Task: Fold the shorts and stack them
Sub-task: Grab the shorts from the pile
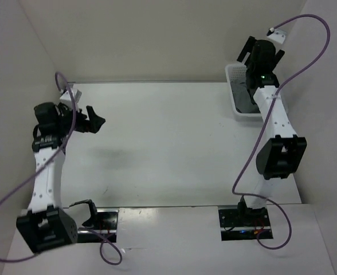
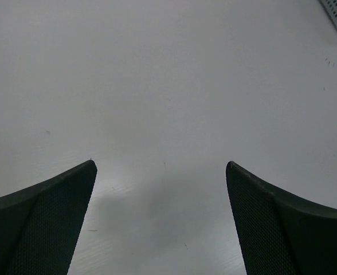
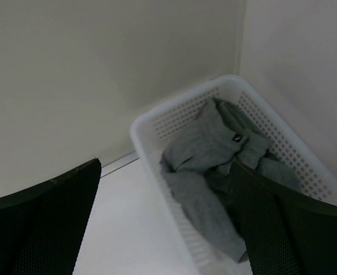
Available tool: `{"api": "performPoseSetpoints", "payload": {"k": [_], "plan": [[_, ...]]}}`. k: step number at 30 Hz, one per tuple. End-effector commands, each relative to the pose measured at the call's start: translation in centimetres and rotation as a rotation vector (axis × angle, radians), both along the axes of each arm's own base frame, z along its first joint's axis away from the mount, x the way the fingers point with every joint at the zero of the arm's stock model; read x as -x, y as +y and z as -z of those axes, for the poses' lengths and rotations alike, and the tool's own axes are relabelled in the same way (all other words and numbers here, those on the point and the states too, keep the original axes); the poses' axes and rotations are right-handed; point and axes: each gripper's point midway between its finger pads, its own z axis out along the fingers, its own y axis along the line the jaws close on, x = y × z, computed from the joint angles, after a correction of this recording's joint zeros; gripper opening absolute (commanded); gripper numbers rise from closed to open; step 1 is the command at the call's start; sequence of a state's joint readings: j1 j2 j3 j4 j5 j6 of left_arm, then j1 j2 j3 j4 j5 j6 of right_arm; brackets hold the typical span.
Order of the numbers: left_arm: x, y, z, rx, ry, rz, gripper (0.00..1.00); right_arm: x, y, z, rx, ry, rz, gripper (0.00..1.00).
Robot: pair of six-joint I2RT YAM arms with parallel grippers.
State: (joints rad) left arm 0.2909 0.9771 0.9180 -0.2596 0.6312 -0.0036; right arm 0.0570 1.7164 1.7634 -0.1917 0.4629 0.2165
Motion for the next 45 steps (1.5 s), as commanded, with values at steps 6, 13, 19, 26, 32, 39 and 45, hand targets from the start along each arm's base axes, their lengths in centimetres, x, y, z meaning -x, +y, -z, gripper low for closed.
{"api": "performPoseSetpoints", "payload": {"k": [6,13,19,26,32,39,45], "plan": [[-3.5,-1.1,9.1,0.062,0.493,0.025,0.99,-8.1,-5.4,12.6,-0.084,0.229,-0.051,0.92],[-3.7,-2.0,11.6,0.06,0.563,0.049,1.0,-7.8,-5.1,19.9,-0.099,0.375,-0.106,1.0],[-4.3,-2.2,12.7,0.053,0.578,0.051,1.0,-6.2,-6.4,24.5,-0.11,0.457,-0.066,0.93],[-4.2,-2.0,12.1,0.044,0.561,0.043,1.0,-6.5,-6.5,21.6,-0.134,0.386,-0.1,0.04],[-6.4,-2.2,8.3,0.025,0.429,0.057,1.0,-5.7,-6.6,10.5,-0.045,0.186,-0.119,0.0],[-10.6,-3.4,2.8,-0.079,0.275,0.029,1.0,-1.6,-2.7,-9.2,0.036,-0.175,-0.258,0.0],[-11.4,-4.4,-1.0,-0.116,0.166,0.015,1.0,5.2,5.7,-22.2,0.096,-0.455,-0.415,0.0]]}}
